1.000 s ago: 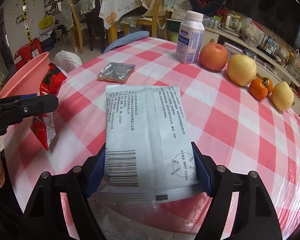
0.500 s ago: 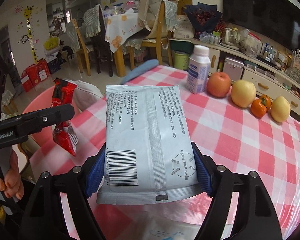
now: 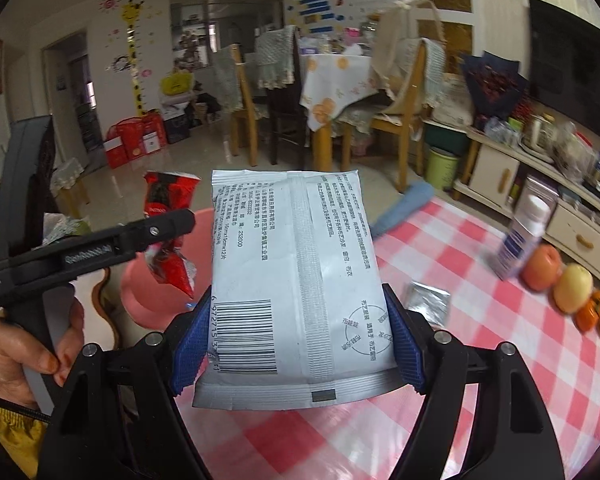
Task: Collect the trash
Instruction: 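Carry both items over the pink bucket and open both grippers to drop them, then move both tools back over the table toward the blue-feather wipes pack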
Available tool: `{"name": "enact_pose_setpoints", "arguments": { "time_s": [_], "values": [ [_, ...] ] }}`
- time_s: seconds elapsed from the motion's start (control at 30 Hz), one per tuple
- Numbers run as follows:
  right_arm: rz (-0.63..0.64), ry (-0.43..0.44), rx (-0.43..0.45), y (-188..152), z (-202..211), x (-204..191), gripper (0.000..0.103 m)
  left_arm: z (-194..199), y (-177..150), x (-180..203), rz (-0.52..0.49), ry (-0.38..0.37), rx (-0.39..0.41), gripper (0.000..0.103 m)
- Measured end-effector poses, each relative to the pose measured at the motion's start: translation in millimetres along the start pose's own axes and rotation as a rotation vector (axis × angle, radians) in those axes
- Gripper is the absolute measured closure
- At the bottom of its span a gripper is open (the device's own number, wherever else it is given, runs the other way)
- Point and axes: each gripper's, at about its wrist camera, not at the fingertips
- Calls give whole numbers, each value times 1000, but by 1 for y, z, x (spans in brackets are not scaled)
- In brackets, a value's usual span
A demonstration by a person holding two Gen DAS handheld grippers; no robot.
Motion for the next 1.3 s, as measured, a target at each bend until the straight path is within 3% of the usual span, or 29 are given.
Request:
{"name": "enact_pose_setpoints", "arguments": {
  "time_s": [0.2, 0.4, 0.47, 0.53, 0.87, 1.17, 1.3],
  "values": [
    [56, 43, -23, 24, -40, -54, 26, -9, 3, -47, 41, 78, -29, 40],
    [58, 65, -61, 36, -85, -78, 22, -34, -5, -76, 64, 104, -111, 38],
    [41, 78, -60, 36, -92, -79, 22, -35, -11, -84, 75, 122, -131, 28],
    [10, 73, -57, 34, -91, -73, 21, -31, -12, -89, 71, 119, -120, 26],
    [-163, -29, -8, -5, -28, -16, 14, 17, -15, -58, -125, 149, 6, 11],
    [-191, -132, 14, -60, 36, 14, 11, 46, -22, -2, -272, 63, 47, 9],
    [-198, -169, 55, -82, 64, 27, 9, 51, -27, 20, -291, 14, 43, 9]
  ]
}}
Point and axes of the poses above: each gripper's, at about its wrist camera, not at the fingertips, and z roughly against the way its jaws point, x to its right, y to its top, and after that the axes turned 7 degrees about -z, right-handed
